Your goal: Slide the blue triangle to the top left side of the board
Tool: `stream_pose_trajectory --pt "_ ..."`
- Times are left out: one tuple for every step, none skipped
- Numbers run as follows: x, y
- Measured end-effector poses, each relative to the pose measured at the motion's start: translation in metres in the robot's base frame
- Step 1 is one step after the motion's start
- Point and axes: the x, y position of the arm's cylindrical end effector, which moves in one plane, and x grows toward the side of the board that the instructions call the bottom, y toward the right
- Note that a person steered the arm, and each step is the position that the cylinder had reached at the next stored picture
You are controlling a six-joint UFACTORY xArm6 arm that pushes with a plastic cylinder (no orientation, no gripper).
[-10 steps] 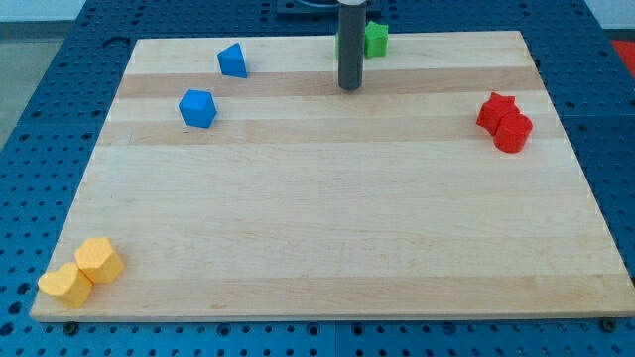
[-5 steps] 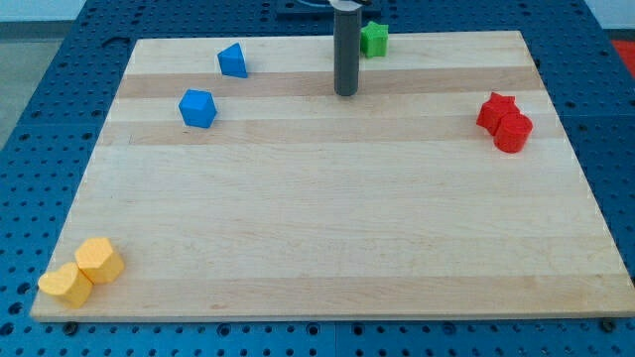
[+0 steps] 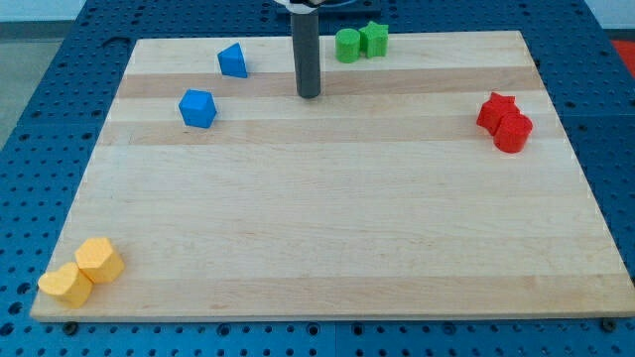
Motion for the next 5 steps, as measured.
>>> stream_pose_trajectory --pt "0.0 0.0" --pt "-0.01 -0.02" --pt "-0.01 -0.023" --pt "-0.014 -0.028" --pt "-0.026 -0.034"
